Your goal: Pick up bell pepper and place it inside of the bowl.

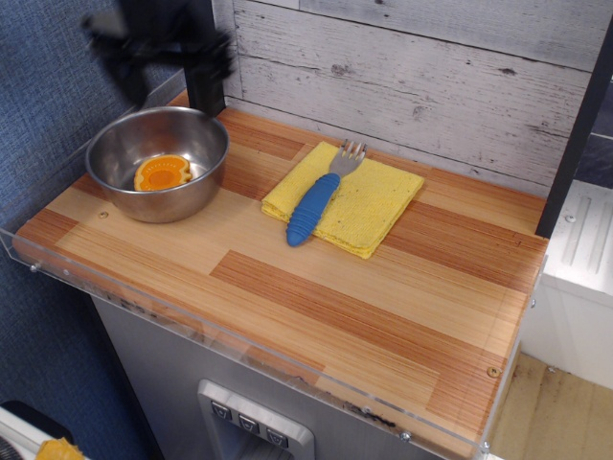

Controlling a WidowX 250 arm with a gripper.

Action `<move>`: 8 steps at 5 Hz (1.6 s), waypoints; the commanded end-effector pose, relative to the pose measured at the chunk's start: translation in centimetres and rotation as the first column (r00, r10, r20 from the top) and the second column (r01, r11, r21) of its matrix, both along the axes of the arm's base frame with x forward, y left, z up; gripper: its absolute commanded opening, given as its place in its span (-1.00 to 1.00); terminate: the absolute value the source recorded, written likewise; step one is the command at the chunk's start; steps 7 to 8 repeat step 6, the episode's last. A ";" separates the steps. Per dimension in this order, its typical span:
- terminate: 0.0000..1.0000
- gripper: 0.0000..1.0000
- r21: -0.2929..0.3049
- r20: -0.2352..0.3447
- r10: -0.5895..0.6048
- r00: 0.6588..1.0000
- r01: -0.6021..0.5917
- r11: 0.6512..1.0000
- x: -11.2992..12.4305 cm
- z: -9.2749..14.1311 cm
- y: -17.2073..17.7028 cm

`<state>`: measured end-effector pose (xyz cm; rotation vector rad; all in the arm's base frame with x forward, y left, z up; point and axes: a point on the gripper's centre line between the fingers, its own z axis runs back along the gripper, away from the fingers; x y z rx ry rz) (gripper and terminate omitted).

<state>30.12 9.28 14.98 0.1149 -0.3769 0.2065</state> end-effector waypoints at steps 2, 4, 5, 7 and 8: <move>-1.00 1.00 -0.058 -0.090 -0.222 0.971 0.218 0.974 0.7 1.8 -7.0; -1.00 1.00 -0.077 -0.142 -0.202 0.969 0.192 0.978 0.8 0.4 -6.9; -1.00 1.00 -0.077 -0.142 -0.202 0.969 0.192 0.978 0.8 0.4 -6.9; 1.00 1.00 -0.077 -0.142 -0.202 0.969 0.192 0.978 0.8 0.4 -6.9; 1.00 1.00 -0.077 -0.142 -0.202 0.969 0.192 0.978 0.8 0.4 -6.9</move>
